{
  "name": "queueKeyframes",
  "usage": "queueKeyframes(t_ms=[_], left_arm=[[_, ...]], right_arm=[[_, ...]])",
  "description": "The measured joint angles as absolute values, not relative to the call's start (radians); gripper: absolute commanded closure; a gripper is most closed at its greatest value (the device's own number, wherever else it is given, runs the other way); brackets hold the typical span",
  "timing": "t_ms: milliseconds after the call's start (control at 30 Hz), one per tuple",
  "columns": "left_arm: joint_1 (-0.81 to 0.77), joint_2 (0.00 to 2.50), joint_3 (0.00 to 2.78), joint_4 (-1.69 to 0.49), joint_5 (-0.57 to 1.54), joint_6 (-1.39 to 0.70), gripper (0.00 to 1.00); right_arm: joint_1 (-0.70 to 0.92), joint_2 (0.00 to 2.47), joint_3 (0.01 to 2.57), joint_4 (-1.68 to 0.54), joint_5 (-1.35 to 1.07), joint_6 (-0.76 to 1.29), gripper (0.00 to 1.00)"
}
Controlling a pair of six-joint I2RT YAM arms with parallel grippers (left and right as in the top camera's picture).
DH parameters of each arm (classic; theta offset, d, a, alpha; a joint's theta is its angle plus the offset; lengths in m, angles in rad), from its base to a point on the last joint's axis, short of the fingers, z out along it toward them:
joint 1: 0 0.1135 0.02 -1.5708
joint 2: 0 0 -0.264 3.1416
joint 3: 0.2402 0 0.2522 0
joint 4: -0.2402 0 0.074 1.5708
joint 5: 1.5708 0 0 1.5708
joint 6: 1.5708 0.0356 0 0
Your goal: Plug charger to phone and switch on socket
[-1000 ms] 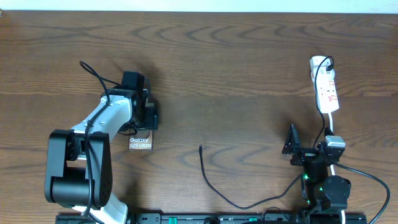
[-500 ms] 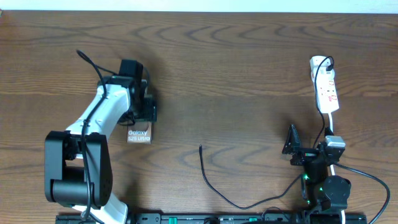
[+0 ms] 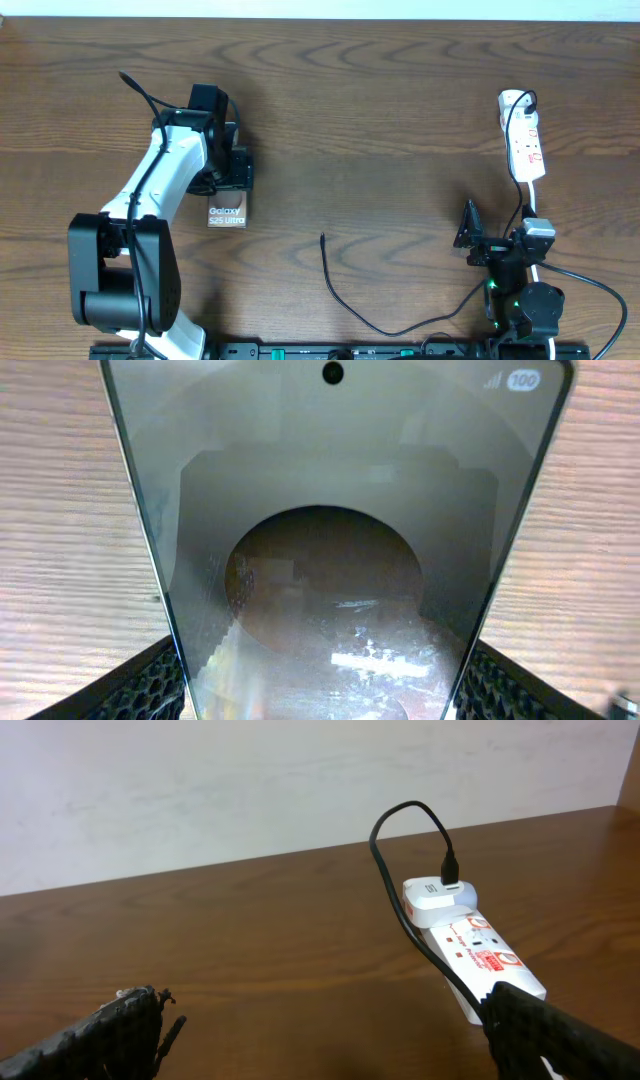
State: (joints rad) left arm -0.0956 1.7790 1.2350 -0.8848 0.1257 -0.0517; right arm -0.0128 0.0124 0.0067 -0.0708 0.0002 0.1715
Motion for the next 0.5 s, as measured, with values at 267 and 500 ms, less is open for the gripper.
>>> queueKeyframes(t_ms=[267,500], left_arm=[[-0.096,1.779,1.235,-0.882,0.145,-0.052,0.93],[-0.096,1.779,1.233,-0.849,0.071,-0.052,0.93]], right_arm=[[-0.013,0.012,0.007,-0.071,0.001,0.171,0.01],[-0.013,0.012,0.007,-0.071,0.001,0.171,0.01]])
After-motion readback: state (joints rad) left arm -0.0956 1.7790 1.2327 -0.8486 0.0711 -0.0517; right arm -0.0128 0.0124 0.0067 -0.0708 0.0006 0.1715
